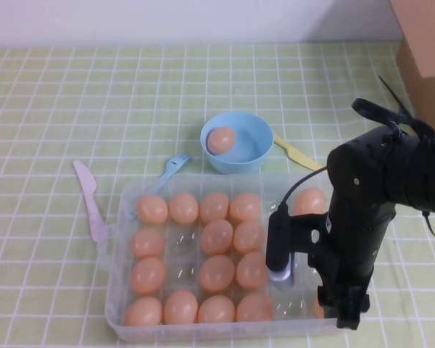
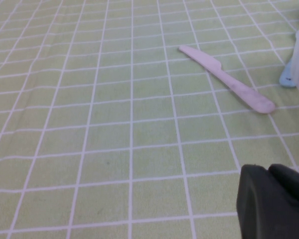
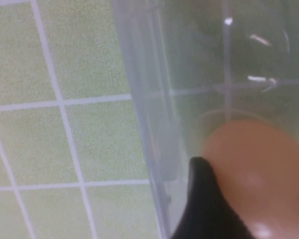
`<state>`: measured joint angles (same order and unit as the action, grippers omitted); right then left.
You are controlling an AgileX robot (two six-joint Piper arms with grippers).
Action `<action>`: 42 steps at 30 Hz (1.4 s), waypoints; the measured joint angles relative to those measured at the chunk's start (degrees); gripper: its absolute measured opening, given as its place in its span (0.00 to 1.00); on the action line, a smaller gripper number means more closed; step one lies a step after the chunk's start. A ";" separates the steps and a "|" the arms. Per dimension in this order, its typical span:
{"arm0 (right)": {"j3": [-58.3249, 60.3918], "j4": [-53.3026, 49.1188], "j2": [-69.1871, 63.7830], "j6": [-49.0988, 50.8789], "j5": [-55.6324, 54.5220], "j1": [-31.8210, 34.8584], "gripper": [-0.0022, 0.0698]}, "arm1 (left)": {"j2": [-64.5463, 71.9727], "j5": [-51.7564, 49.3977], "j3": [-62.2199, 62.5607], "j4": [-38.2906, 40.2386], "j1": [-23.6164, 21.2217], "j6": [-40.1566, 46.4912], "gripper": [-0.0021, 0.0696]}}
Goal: Take an egg out of the egg box
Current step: Pick up the egg from the plastic box, then place the egg in the bowl
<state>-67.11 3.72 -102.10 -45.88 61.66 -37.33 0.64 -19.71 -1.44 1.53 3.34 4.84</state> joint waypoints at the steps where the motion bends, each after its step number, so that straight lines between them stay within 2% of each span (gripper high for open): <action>1: 0.00 0.00 0.00 0.00 0.00 0.00 0.52 | 0.00 0.00 0.00 0.00 0.00 0.00 0.02; 6: -4.15 -0.19 -0.69 0.21 3.93 0.11 0.52 | 0.00 0.00 0.00 0.00 0.00 0.00 0.02; 15: -20.09 -0.72 -0.69 6.49 7.27 0.11 0.52 | 0.00 0.00 0.00 0.00 0.00 0.00 0.02; 18: -23.21 -1.32 -0.69 8.30 1.95 0.59 0.52 | 0.00 0.00 0.00 0.00 0.00 0.00 0.02; 25: -25.05 -2.18 -3.77 17.12 -22.17 4.17 0.52 | 0.00 0.00 0.00 0.00 0.00 0.00 0.02; 29: -25.05 -2.30 -8.34 18.49 -31.33 5.87 0.52 | 0.00 0.00 0.00 0.00 0.00 0.00 0.02; 34: -25.05 -1.88 -14.76 18.79 -39.61 6.69 0.52 | 0.00 0.00 0.00 0.00 0.00 0.00 0.02; 42: -25.05 -0.20 -18.46 18.91 -43.13 6.74 0.53 | 0.00 0.00 0.00 0.00 0.00 0.00 0.02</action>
<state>-92.16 3.51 -120.55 -26.97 18.53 -30.59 0.64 -19.71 -1.44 1.53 3.34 4.84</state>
